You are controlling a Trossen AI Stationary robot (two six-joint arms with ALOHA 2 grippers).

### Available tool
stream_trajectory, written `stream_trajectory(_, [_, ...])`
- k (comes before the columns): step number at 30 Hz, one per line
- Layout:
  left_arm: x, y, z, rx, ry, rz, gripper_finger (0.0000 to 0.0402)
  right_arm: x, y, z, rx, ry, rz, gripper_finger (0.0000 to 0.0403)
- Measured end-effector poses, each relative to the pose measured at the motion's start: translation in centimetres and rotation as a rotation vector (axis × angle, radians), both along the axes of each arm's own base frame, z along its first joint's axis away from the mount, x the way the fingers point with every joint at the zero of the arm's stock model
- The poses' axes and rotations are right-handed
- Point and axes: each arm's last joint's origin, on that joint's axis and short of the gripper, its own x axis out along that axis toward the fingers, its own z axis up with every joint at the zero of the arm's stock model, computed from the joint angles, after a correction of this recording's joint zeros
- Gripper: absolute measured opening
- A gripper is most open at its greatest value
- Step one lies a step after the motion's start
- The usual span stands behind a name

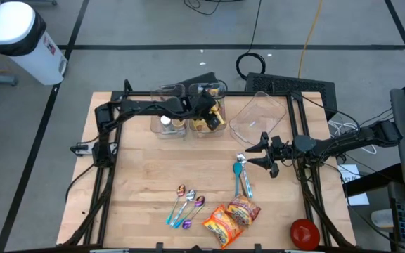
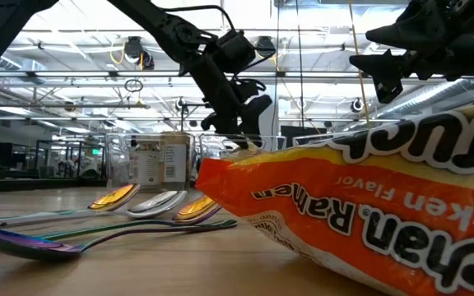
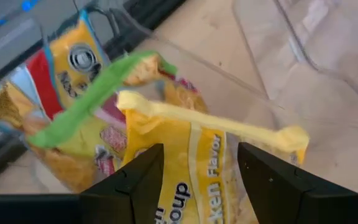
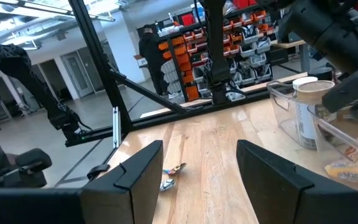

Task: Pick & Place Food Item
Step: Put the yellow noodle pack into the middle transparent bin

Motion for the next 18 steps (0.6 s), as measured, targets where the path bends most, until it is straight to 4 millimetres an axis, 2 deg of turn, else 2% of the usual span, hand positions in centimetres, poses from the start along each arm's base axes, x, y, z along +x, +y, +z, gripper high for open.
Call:
stream_trajectory(5, [-0.13, 0.32, -0.09, 0.004, 0.007, 0.015, 0.0208, 0.00, 0.00, 0.01, 0.000, -0.001, 0.001, 0.0196])
stream_trajectory(8, [-0.14, 0.34, -0.08, 0.019, 0.012, 0.027, 0.0183, 0.00, 0.00, 0.00, 0.000, 0.000, 0.001, 0.0196])
stream_trajectory(18, [-0.20, 0.51, -0.07, 0.056, 0.036, 0.000, 0.0013, 0.00, 0.00, 0.01, 0.000, -0.001, 0.001, 0.0196])
